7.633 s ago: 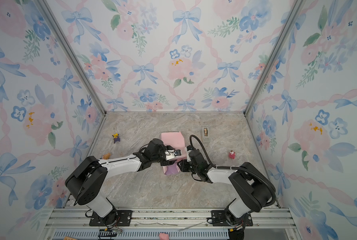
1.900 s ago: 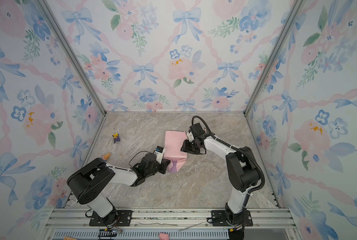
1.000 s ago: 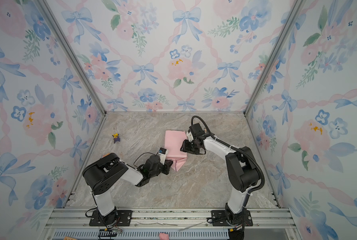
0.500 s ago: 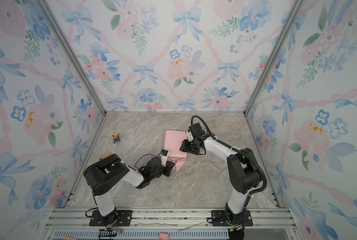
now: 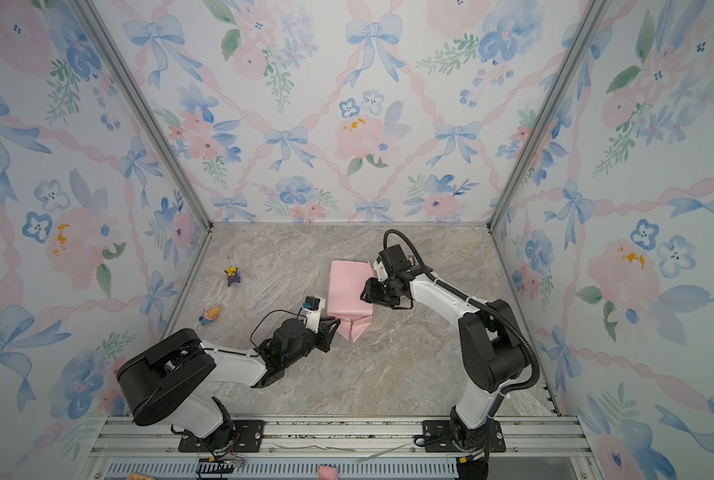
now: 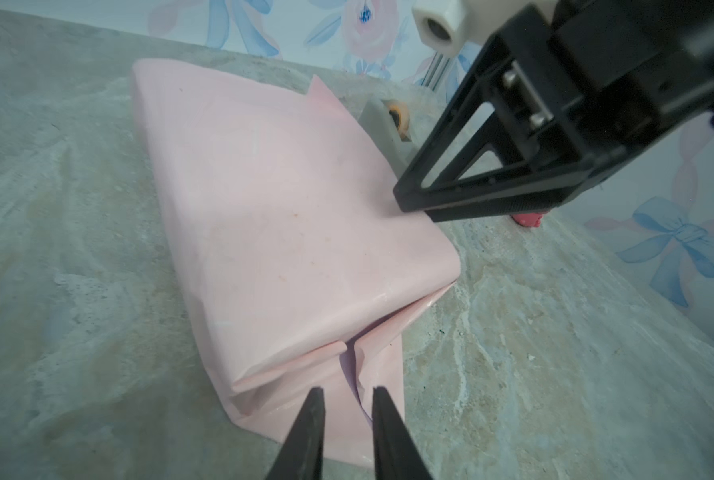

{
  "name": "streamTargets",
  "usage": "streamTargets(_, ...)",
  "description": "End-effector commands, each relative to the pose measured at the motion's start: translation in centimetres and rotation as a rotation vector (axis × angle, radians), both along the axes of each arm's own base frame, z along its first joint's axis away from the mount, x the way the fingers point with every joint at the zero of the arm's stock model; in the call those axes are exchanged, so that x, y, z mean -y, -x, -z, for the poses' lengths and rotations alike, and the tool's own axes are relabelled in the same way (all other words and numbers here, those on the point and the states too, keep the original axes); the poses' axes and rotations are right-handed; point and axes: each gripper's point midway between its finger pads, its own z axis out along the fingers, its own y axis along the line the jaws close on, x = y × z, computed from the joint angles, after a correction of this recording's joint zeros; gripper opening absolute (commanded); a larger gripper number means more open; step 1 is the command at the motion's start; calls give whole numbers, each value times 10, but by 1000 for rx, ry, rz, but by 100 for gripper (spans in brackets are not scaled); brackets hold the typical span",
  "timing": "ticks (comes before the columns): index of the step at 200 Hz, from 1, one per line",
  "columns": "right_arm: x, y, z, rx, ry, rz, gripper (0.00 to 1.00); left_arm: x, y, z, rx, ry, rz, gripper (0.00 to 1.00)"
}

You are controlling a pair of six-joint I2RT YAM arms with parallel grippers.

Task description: Wrap the gift box in paper

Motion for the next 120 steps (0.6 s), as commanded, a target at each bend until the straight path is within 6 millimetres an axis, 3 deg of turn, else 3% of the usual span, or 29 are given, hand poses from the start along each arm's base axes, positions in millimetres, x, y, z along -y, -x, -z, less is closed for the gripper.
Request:
streamTargets(1, 6, 3, -9, 2, 10, 4, 50, -20, 6, 19, -38, -80, -55, 19)
streamTargets(21, 5, 2, -4, -7, 12, 0, 50, -22, 9, 29, -58, -110, -43, 14)
streamTargets(56, 4, 2, 6, -29, 23, -4, 49, -1, 6, 47, -105, -135, 28, 11)
streamTargets(120, 5, 6, 20, -61, 41, -18, 49, 27, -12, 59, -105, -140, 67, 11)
